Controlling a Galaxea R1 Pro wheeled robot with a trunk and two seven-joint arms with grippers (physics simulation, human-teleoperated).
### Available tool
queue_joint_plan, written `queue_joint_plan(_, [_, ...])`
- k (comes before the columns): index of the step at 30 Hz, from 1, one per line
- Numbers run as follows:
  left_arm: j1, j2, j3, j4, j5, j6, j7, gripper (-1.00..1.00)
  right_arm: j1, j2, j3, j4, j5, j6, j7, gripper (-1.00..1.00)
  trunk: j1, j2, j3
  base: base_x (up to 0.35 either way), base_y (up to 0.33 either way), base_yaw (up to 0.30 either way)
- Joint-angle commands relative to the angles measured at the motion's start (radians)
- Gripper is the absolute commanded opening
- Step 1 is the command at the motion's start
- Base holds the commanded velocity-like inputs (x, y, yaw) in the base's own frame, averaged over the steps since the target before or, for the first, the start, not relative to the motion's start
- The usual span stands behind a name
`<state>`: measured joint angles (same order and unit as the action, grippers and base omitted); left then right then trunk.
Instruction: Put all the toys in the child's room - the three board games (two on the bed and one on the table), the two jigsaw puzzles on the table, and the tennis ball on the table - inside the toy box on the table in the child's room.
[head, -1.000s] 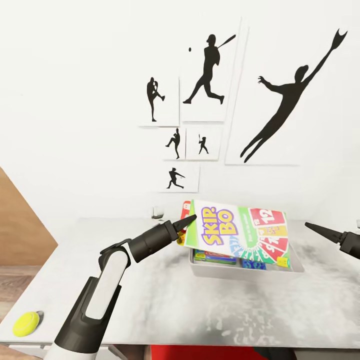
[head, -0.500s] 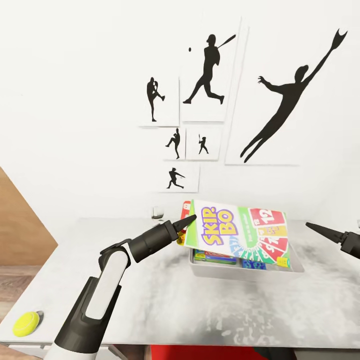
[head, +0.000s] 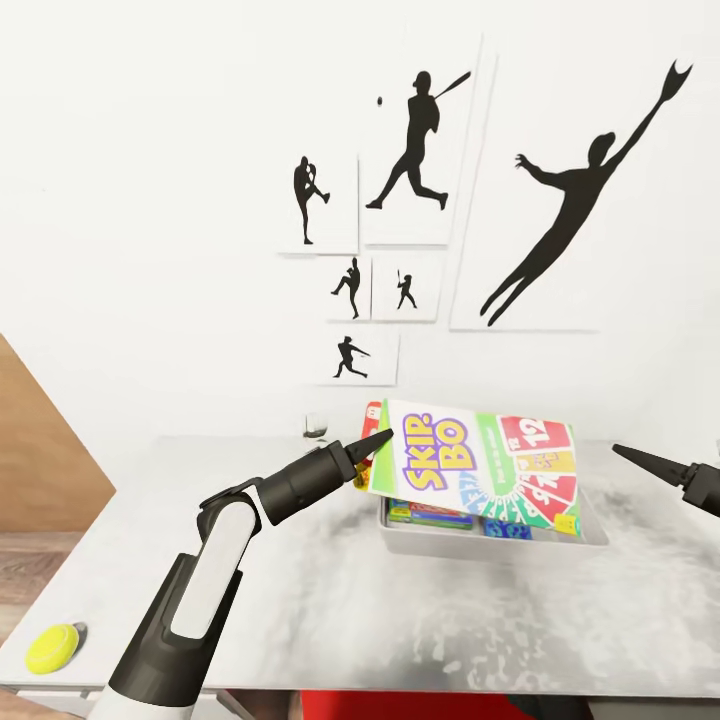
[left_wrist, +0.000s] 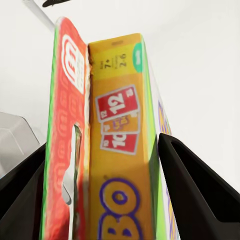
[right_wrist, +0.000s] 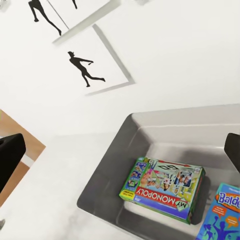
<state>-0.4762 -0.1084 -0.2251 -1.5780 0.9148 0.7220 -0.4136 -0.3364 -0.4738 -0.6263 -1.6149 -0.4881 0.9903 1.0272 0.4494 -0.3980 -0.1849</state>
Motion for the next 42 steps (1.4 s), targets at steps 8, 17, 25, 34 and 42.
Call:
queue_joint_plan(8, [-0.001,-0.002,0.0,0.0,0.004,0.007,0.002,-1.0,-0.001,-0.005,-0.006,0.0,0.0,0.004,0.005,1.0,0.001,-0.002,0.002,0.0,0.0,-0.018])
queue_joint_plan(17, [-0.002,-0.002,0.0,-0.001,0.004,0.007,0.002,-1.0,-0.001,-0.005,-0.022,0.0,-0.001,0.017,0.006,1.0,0.001,-0.002,0.002,0.0,0.0,-0.002])
queue_joint_plan(25, [-0.003,-0.007,0.001,0.004,0.004,0.004,0.003,-1.0,-0.001,-0.008,-0.037,0.0,-0.001,0.03,0.007,1.0,0.001,-0.002,0.002,0.0,0.0,-0.049])
queue_joint_plan(34, [-0.087,-0.016,0.012,0.085,-0.002,-0.04,0.024,-1.0,-0.002,-0.007,-0.042,0.0,-0.001,0.057,0.006,1.0,0.001,-0.002,0.003,0.0,0.0,-0.221])
queue_joint_plan(42, [-0.211,-0.02,0.016,0.234,-0.002,-0.059,0.133,-1.0,-0.002,-0.002,-0.042,0.0,-0.001,0.057,0.005,1.0,0.001,-0.002,0.005,0.0,0.0,-0.232])
